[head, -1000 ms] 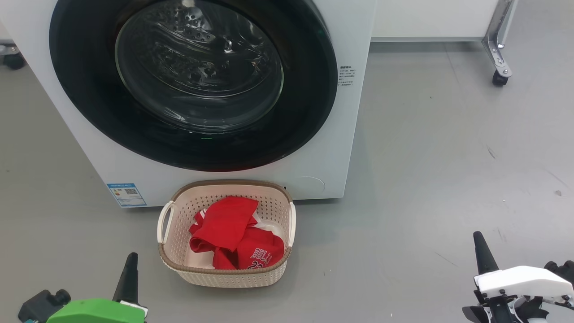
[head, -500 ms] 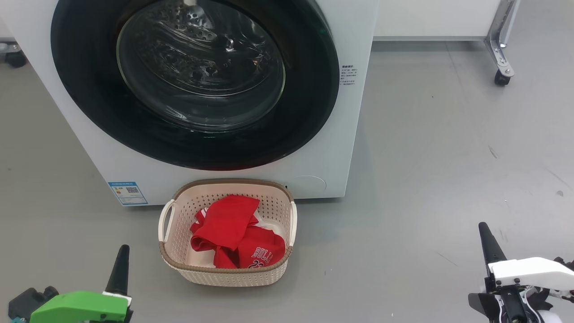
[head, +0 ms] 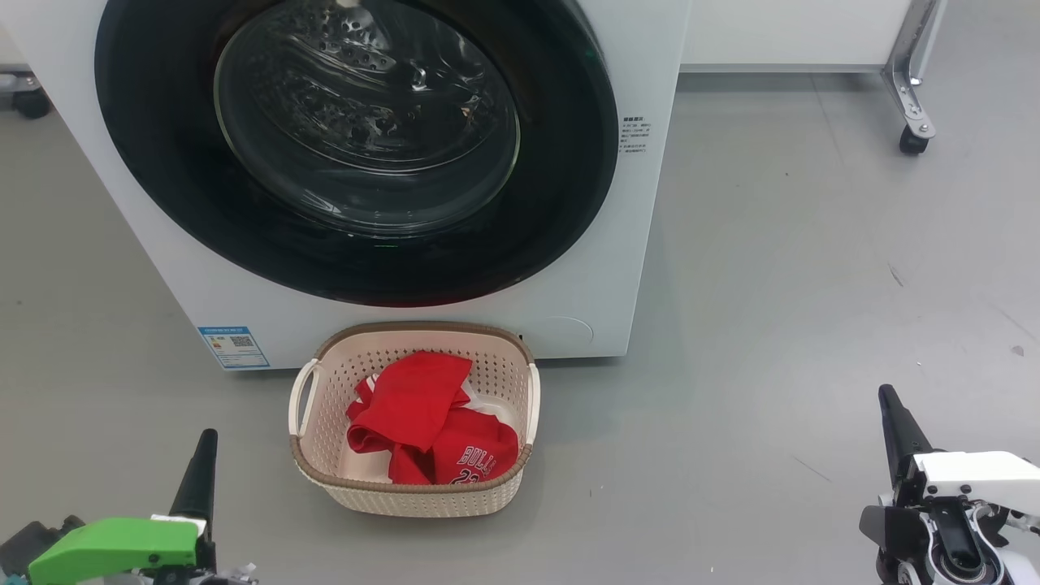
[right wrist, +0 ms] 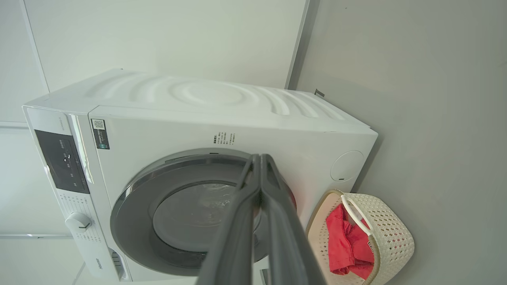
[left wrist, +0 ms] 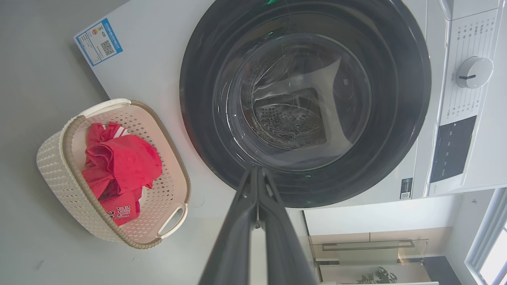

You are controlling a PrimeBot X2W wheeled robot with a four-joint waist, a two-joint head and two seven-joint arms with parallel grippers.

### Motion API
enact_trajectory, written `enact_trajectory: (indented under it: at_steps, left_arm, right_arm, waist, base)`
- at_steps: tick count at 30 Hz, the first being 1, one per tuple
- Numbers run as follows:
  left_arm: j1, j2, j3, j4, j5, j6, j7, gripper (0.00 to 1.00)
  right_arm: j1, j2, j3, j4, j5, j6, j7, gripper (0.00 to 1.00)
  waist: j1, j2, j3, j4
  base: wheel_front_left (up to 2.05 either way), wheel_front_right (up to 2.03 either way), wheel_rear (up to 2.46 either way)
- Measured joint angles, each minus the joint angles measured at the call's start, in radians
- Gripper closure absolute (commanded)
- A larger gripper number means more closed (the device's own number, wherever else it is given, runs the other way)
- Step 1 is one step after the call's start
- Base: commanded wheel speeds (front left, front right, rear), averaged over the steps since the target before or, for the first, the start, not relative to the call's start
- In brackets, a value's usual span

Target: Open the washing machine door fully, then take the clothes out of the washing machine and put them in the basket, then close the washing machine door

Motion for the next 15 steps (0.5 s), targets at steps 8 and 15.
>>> enact_trajectory:
  at_steps: [8, 15]
  left_arm:
    - [-0.021, 0.002, 0.020, 0.017, -0.083, -0.013, 0.017, 1.00]
    - [-0.024, 0.002, 0.021, 0.025, -0.101, -0.016, 0.017, 1.00]
  right_arm:
    - [-0.022, -0.004, -0.021, 0.011, 0.086, 0.010, 0.018, 1.00]
    - [-0.025, -0.004, -0.023, 0.016, 0.089, 0.017, 0.018, 1.00]
  waist:
    - [0.0000, 0.0000, 0.001, 0.002]
    - [0.0000, 0.0000, 0.001, 0.003]
  base:
    - [0.00, 0.00, 0.00]
    - [0.00, 0.00, 0.00]
